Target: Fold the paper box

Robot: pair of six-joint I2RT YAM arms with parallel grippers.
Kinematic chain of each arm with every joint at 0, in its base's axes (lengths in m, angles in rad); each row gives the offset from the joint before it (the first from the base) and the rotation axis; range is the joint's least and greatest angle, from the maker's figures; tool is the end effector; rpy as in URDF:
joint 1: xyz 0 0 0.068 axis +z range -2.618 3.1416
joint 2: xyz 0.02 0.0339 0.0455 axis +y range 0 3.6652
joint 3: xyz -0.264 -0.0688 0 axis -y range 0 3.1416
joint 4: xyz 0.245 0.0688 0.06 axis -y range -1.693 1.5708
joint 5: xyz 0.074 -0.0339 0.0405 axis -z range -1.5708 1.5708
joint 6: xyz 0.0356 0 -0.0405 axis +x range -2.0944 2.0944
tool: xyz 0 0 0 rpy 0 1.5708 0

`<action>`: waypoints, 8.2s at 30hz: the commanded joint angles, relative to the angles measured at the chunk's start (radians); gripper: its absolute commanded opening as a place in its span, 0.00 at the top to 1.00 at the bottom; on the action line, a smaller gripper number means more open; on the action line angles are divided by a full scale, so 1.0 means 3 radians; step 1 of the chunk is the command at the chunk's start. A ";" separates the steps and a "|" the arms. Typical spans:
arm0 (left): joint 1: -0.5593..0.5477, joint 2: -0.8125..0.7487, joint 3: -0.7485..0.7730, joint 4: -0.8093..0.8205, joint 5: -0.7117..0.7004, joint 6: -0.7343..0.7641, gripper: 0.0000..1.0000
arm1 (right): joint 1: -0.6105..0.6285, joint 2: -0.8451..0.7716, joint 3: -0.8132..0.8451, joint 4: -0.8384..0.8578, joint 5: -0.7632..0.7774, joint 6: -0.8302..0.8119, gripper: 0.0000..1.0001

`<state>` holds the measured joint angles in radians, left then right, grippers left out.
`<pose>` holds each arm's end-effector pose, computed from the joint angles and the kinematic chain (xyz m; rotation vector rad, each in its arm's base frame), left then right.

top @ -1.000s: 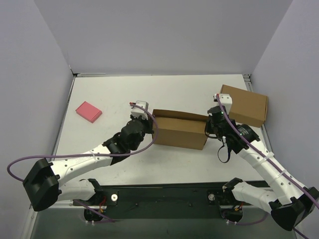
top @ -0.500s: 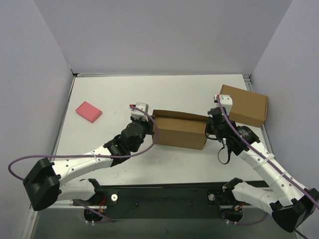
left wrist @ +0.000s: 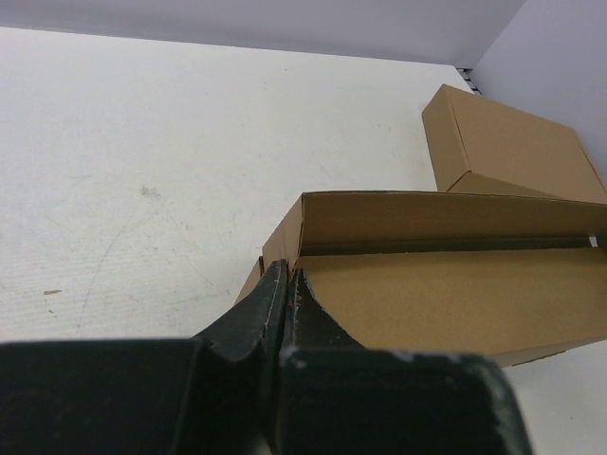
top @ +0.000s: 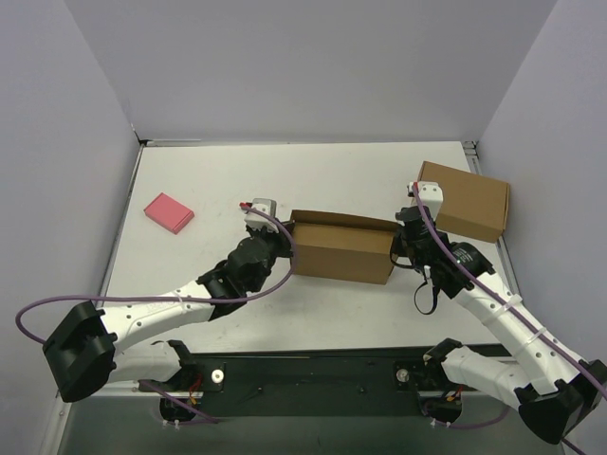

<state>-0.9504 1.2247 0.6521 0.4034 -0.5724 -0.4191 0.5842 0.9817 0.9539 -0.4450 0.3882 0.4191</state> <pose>0.1734 -0.2095 0.2620 0.0388 1.7398 -0.5162 0.1869 0.1074 0.3375 0.0748 2.0129 0.2436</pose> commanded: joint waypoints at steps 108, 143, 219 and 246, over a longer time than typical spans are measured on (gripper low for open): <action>0.0545 -0.0079 0.1426 -0.2296 0.1253 0.0456 0.97 | 0.0190 -0.0036 -0.0229 -0.0061 -0.0159 0.0107 1.00; 0.0545 0.0044 0.1160 -0.2265 0.1453 -0.0014 1.00 | 0.0190 -0.0061 -0.0270 -0.0035 -0.0159 0.0106 1.00; 0.0550 -0.0232 0.0971 -0.1938 0.1448 0.0211 0.58 | 0.0369 -0.0312 -0.0807 0.0031 0.0189 0.0178 1.00; 0.0279 -0.0053 0.0956 -0.1907 0.0830 0.0451 1.00 | 0.0389 -0.0291 -0.0807 0.0031 0.0215 0.0193 1.00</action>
<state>-0.8242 1.1919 0.9279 -0.1627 -0.2749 -0.3176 0.6891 0.8631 0.7551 -0.2955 0.4835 0.4538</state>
